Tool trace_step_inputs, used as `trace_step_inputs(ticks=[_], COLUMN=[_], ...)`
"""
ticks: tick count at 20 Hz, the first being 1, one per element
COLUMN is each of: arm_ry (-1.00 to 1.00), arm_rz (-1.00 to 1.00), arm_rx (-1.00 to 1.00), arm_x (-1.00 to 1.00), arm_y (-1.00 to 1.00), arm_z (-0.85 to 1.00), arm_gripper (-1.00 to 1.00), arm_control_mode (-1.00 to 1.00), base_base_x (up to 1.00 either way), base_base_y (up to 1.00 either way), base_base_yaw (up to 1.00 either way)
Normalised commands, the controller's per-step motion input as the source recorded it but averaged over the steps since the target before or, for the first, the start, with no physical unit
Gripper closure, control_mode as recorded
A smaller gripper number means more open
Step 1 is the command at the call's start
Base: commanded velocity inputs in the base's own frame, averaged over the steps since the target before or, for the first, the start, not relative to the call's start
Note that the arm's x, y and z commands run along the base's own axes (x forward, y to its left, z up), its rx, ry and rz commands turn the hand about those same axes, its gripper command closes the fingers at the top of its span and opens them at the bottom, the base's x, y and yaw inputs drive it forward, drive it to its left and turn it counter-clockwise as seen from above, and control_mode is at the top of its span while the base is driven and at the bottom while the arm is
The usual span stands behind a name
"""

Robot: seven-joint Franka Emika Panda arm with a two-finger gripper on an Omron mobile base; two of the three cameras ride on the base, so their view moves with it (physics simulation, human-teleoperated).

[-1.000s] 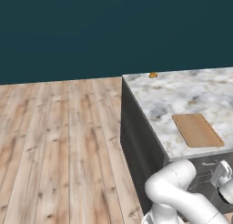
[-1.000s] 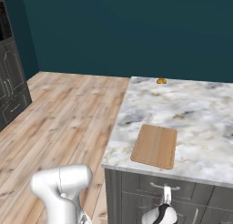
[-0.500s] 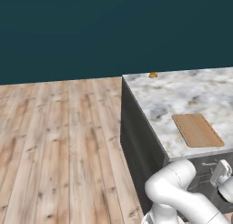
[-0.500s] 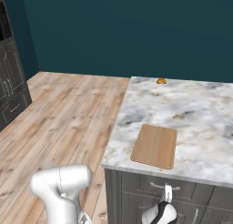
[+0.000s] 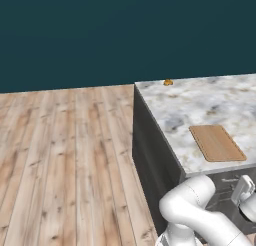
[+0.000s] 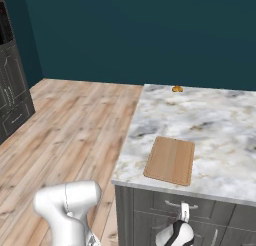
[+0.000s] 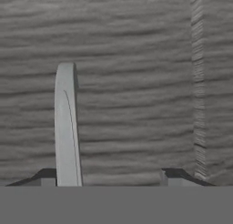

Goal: Open the drawer on the right and place the cutting tools on the cutting board.

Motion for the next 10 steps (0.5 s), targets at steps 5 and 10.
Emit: trace_step_inputs(ticks=[5, 10], arm_ry=[0.0, 0.0], arm_rz=[0.0, 0.0], arm_rx=[0.0, 0.0], arm_x=[-0.22, -0.65], arm_y=[0.0, 0.0], arm_z=[0.0, 0.0], arm_gripper=[1.0, 1.0], arm_control_mode=[-1.0, -1.0], base_base_x=[0.0, 0.0], base_base_y=[0.0, 0.0], base_base_yaw=[0.0, 0.0])
